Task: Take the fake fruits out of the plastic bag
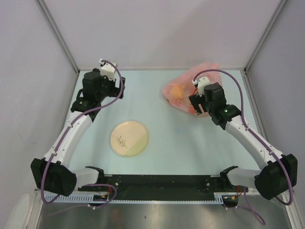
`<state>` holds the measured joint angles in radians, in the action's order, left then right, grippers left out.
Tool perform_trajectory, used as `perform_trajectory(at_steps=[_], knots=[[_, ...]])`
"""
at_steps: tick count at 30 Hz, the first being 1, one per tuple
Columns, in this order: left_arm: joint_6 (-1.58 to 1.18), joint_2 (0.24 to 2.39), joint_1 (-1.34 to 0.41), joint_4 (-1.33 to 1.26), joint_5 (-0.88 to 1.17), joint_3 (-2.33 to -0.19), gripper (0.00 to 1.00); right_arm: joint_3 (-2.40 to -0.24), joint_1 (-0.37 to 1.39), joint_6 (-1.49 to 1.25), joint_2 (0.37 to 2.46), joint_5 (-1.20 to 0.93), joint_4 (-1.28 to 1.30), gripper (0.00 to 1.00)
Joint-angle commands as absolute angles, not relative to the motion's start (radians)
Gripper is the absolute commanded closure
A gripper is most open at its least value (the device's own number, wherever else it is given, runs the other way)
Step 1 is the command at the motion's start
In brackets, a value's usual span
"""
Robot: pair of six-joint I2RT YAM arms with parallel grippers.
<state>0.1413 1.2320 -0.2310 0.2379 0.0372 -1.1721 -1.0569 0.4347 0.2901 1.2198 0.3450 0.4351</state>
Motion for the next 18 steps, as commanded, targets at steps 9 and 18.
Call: perform_trajectory(at_steps=[9,18], knots=[[0.196,1.095,-0.239,0.440,0.113,-1.193,0.00,-1.233,0.532,0.387,1.370,0.397,0.219,0.04],[0.101,1.063,-0.255,0.468,0.166,-1.195,0.00,-1.347,0.437,0.443,1.564,0.517,0.204,0.12]])
